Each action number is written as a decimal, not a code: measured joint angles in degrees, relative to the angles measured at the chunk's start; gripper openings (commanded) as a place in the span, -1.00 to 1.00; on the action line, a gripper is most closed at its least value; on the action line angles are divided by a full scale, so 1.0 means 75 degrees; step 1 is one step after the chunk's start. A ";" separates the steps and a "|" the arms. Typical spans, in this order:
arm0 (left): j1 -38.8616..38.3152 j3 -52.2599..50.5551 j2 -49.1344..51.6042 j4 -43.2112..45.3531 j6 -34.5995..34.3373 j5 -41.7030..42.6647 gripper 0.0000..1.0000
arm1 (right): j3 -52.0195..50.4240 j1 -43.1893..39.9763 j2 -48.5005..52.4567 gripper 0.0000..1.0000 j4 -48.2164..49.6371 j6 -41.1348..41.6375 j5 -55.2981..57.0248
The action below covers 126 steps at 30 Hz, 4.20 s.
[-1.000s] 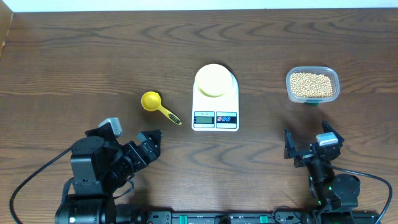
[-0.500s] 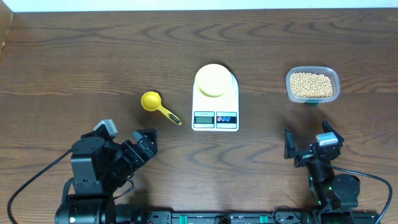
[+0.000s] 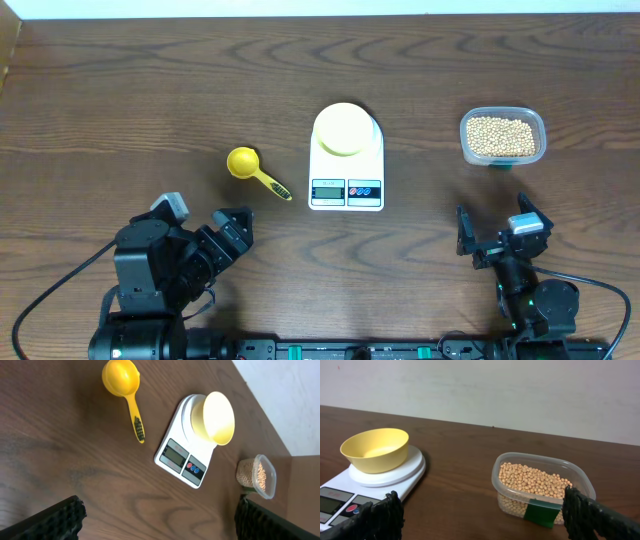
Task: Scoop item into bowl and weigh 50g on scale
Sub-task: 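Raise the left arm and move its gripper toward the yellow scoop, then lower the left gripper onto the yellow scoop's bowl and grasp it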
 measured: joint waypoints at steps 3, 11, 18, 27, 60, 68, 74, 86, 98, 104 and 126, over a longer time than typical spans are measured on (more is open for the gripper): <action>0.0000 0.0000 0.0000 -0.0064 0.0055 -0.0003 0.96 | 0.0000 0.0000 0.0000 0.99 0.0000 0.0000 0.0000; 0.0000 0.0000 0.0000 -0.0627 -0.0015 -0.0551 0.79 | 0.0000 0.0000 0.0000 0.98 0.0000 0.0000 0.0003; 0.0000 0.0000 0.0006 -0.0787 -0.0251 -0.1064 0.61 | 0.0000 0.0000 0.0000 0.98 0.0000 0.0000 0.0000; 0.0000 0.0047 0.0682 -0.0571 -0.0714 -0.1510 0.52 | 0.0000 0.0000 0.0000 0.98 0.0000 0.0000 0.0000; -0.0402 0.2081 0.6470 0.1521 -0.1195 -0.2022 0.37 | 0.0000 0.0000 0.0000 0.99 0.0000 0.0000 0.0000; -0.0420 0.2081 0.7860 0.2008 -0.1212 -0.2294 0.37 | 0.0000 0.0000 0.0000 0.99 0.0000 0.0000 0.0003; -0.0420 0.2081 0.8684 0.2786 -0.1218 -0.2352 0.31 | 0.0000 0.0000 0.0000 0.99 0.0000 0.0000 0.0000; -0.0425 0.2101 0.9672 0.3614 -0.1475 -0.2396 -0.79 | 0.0000 0.0000 0.0000 0.98 0.0000 0.0000 0.0000; -0.0428 0.2101 0.9713 0.3582 -0.1562 -0.2396 -0.85 | 0.0000 0.0000 0.0000 0.99 0.0000 0.0000 0.0000; -0.0356 0.2101 0.9713 0.3561 -0.1338 -0.1961 -0.86 | 0.0000 0.0000 0.0000 0.99 0.0000 0.0000 0.0000; 0.0589 0.2142 0.6027 0.0254 -0.2500 -0.1390 -0.86 | 0.0000 0.0000 0.0000 0.98 0.0000 0.0000 0.0003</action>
